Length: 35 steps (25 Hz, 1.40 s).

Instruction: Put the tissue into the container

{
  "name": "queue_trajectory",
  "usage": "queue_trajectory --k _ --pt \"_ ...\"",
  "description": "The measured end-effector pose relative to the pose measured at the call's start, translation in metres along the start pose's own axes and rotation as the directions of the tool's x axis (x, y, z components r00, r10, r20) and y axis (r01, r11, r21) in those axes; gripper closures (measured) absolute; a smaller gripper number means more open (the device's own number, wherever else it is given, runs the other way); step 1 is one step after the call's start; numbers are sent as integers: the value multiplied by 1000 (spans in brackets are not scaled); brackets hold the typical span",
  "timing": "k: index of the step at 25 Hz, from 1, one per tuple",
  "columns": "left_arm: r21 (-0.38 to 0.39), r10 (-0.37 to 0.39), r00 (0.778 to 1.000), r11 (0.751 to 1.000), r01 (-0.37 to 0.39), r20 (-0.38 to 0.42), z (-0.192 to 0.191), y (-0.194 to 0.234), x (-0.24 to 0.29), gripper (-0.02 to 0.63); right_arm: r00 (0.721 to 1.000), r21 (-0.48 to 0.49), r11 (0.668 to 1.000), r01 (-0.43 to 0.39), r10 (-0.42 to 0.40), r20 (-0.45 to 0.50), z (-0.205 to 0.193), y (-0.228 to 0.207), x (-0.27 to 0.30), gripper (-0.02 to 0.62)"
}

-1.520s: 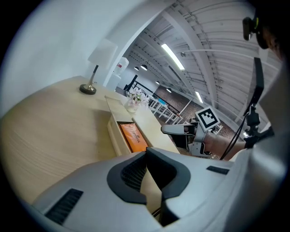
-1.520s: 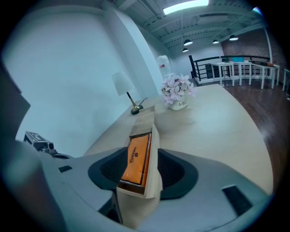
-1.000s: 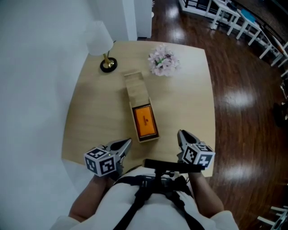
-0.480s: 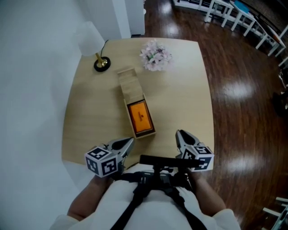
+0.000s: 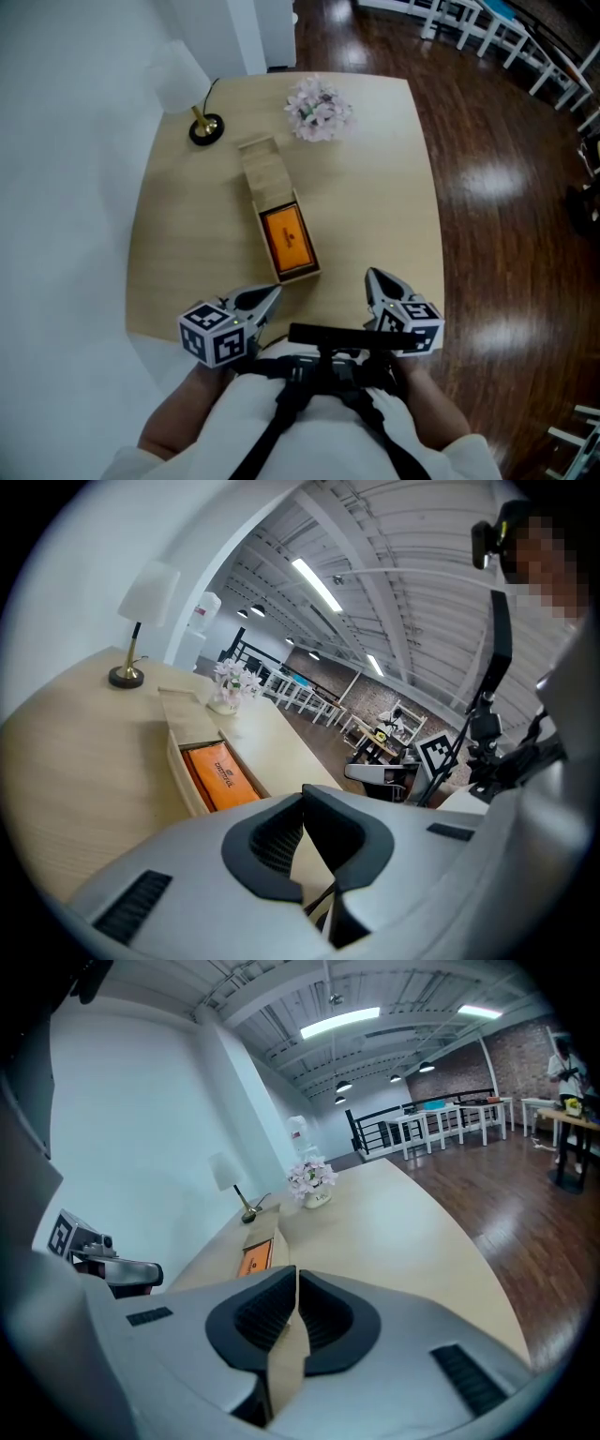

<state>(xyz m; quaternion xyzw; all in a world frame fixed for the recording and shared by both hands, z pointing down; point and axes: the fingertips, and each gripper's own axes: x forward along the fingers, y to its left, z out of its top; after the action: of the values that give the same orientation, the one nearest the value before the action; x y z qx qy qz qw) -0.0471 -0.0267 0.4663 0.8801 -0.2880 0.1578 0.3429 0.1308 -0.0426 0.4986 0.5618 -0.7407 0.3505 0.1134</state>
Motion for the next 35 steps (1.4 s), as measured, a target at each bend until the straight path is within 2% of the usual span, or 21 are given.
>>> queue_trajectory --k 12,35 --pt "-3 -3 1000 1000 3 -2 0 3 -1 606 998 -67 996 -63 61 -35 -2 21 5 595" --pt "-12 -3 1000 1000 3 -5 -2 5 -4 606 992 -113 990 -83 71 -102 -14 29 12 595"
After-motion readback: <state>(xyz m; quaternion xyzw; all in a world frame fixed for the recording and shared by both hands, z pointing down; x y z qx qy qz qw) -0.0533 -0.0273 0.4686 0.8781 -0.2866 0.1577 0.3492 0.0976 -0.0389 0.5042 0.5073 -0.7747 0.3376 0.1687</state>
